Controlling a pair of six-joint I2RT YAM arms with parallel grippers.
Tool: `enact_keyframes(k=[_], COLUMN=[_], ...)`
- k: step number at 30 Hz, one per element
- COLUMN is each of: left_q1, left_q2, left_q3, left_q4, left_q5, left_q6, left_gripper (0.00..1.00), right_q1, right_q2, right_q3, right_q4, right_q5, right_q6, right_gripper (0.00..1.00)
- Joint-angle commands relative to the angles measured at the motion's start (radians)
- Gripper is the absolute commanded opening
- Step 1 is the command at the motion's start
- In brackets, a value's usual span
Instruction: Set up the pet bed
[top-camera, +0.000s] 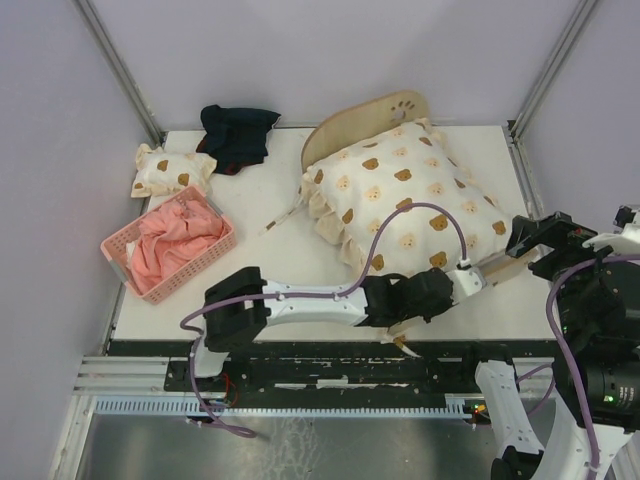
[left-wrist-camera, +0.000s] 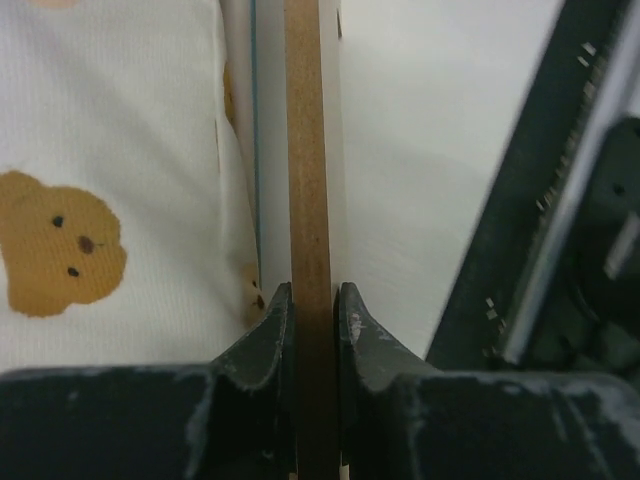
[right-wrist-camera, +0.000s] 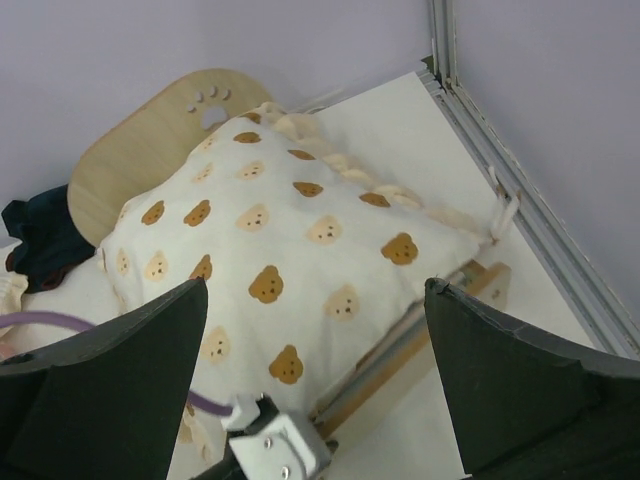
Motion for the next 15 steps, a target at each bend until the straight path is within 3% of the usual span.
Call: enact_keyframes(k=[1, 9, 15], left_q1=[-0.036, 0.086, 0.268], left_q2=[-0.168, -0.396, -0.549], left_q3=[-0.125, -0.357, -0.493], left_q4=[-0.053, -0.224, -0.138], left_q5=[0.082, 0.262, 0.329], left_q6=[0.366, 0.661, 0.821], left_gripper=[0.03, 0.08, 0.03], right_q1=[0.001, 0.0, 0.001], right_q2=[0.016, -0.01, -0.03], right_q3=[-0.017, -0.142, -0.237], right_q4=[0.029, 0.049, 0.063], right_q5=[-0.034, -0.065, -0.116], right_q6=[-0.012, -0.026, -0.016], right_gripper=[0.97, 0.96, 0.93])
